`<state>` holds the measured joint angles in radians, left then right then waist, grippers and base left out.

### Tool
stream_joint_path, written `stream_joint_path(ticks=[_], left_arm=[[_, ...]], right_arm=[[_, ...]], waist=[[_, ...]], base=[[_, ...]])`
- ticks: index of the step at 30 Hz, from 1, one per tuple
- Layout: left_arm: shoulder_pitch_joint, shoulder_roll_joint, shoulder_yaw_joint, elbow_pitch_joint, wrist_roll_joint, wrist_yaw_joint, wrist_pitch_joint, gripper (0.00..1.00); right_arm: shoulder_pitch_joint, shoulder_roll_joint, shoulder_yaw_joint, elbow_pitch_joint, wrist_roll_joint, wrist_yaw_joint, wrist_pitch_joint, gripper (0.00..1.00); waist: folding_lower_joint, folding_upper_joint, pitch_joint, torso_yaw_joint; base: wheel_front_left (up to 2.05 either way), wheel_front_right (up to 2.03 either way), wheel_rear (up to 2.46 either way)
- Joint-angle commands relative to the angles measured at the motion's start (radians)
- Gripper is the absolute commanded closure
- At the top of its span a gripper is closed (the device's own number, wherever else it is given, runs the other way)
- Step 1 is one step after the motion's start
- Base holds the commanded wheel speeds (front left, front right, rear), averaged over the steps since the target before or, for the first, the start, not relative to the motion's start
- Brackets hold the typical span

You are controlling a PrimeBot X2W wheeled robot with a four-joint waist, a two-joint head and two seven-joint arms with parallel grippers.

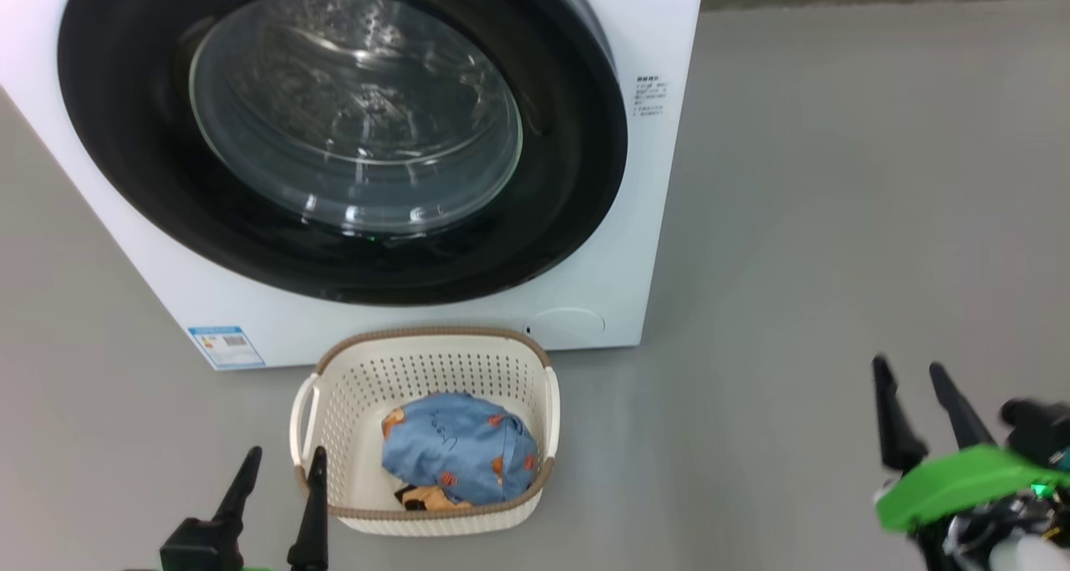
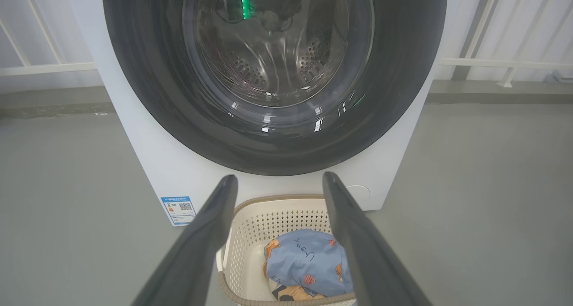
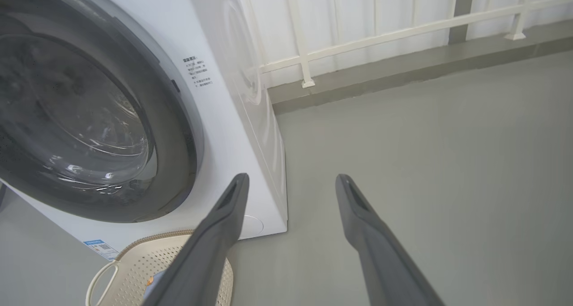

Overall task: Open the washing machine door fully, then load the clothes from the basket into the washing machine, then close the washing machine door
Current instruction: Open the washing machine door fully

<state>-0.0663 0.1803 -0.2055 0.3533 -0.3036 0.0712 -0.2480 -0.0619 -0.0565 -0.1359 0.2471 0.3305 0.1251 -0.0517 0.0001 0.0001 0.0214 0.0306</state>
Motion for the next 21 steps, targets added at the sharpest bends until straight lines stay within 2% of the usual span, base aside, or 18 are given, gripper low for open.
stream_joint_path(ticks=[1, 2, 7, 9, 10, 12, 13, 21], left_arm=[[-0.052, 0.020, 0.037, -0.035, 0.011, 0.006, -0.014, 0.00], [-0.052, 0.020, 0.037, -0.035, 0.011, 0.006, -0.014, 0.00], [-0.078, 0.013, 0.033, -0.042, 0.015, 0.005, -0.014, 0.00], [-0.090, 0.010, 0.032, -0.043, 0.017, 0.002, -0.014, 0.00], [-0.096, 0.008, 0.031, -0.044, 0.018, 0.000, -0.014, 0.00], [-0.108, 0.005, 0.029, -0.043, 0.021, -0.003, -0.014, 0.00], [-0.114, 0.002, 0.028, -0.043, 0.022, -0.005, -0.014, 0.00], [-0.160, -0.011, 0.029, -0.038, 0.033, -0.025, -0.014, 0.00]], right_arm=[[-0.076, -0.006, 0.006, -0.008, 0.086, 0.006, 0.014, 0.00], [-0.076, -0.006, 0.006, -0.008, 0.086, 0.006, 0.014, 0.00], [-0.182, -0.002, -0.025, 0.051, 0.267, 0.006, 0.058, 0.00], [-0.230, -0.001, -0.040, 0.080, 0.334, 0.006, 0.073, 0.21], [-0.255, -0.001, -0.049, 0.094, 0.372, 0.006, 0.078, 0.51], [-0.304, 0.000, -0.069, 0.125, 0.444, 0.006, 0.091, 0.89], [-0.329, 0.001, -0.081, 0.142, 0.486, 0.006, 0.101, 1.00], [-0.542, 0.005, -0.172, 0.315, 0.848, 0.006, 0.250, 1.00]], waist=[[-0.0001, -0.0001, 0.028, 0.002], [-0.0001, -0.0001, 0.028, 0.002], [-0.0001, -0.0001, 0.070, 0.013], [-0.0001, -0.0001, 0.087, 0.020], [-0.0001, -0.0001, 0.094, 0.024], [-0.0001, -0.0001, 0.108, 0.031], [-0.0001, -0.0001, 0.115, 0.036], [-0.0001, -0.0001, 0.173, 0.064]], base=[[0.00, 0.00, 0.00], [0.00, 0.00, 0.00], [0.00, 0.00, 0.00], [0.00, 0.00, 0.00], [0.00, 0.00, 0.00], [0.00, 0.00, 0.00], [0.00, 0.00, 0.00], [0.00, 0.00, 0.00]])
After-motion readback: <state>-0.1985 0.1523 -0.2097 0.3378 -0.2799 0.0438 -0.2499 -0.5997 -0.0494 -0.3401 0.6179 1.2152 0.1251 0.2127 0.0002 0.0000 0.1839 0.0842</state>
